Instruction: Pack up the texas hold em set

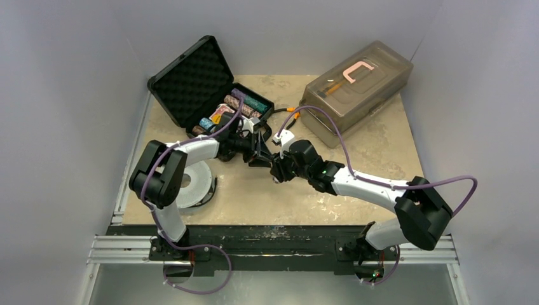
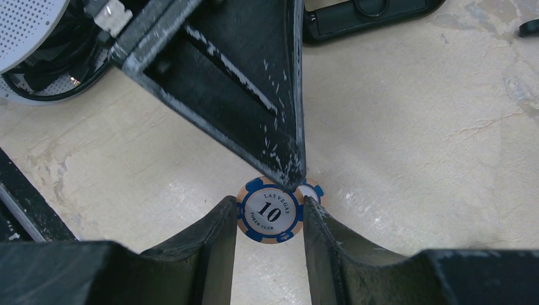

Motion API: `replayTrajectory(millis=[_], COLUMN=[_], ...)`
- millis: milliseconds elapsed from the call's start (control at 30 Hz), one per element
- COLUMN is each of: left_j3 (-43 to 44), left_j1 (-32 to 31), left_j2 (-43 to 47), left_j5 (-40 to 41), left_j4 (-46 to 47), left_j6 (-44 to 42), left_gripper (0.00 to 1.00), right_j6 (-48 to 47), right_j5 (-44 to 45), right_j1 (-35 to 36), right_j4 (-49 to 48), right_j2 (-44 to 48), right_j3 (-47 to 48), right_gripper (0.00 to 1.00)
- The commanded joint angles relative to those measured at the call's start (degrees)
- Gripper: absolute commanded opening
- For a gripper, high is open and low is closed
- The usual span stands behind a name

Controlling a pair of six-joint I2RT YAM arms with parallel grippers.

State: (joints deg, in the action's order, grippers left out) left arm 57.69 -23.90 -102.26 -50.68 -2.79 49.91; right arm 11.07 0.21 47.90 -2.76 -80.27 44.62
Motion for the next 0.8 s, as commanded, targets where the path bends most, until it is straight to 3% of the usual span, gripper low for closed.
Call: replayTrajectory(millis=[0, 400, 633, 700, 767], left_j3=[2.96, 4.51, 5.37, 5.54, 6.05], left_j1=[-1.52, -3.40, -3.44, -3.39, -3.00], left_j2=[-1.00, -2.59, -1.65, -0.05, 1.78], left_j5=[-2.37, -3.81, -2.18, -0.12, 2.72], left_j4=[-1.20, -3.38, -4.88, -6.24, -8.65], left_j6=[-3.15, -5.34, -5.88, -6.48, -7.16], left_gripper=[0.39, 0.24, 0.00, 0.00, 0.00], right_j6=[-1.05, -1.13, -1.47, -1.44, -0.66], right_j5=[-0.92, -0.90, -0.33, 1.00, 2.46], right_j1=[0.18, 0.20, 0.20, 0.18, 0.18], right_j4=[-2.43, -2.69, -2.39, -1.54, -0.78], right_j2=[2.16, 2.92, 3.04, 2.99, 3.49], right_j3=[1.61, 1.48, 1.53, 1.54, 1.09], right_gripper=[0.22, 0.21, 0.21, 0.27, 0.40])
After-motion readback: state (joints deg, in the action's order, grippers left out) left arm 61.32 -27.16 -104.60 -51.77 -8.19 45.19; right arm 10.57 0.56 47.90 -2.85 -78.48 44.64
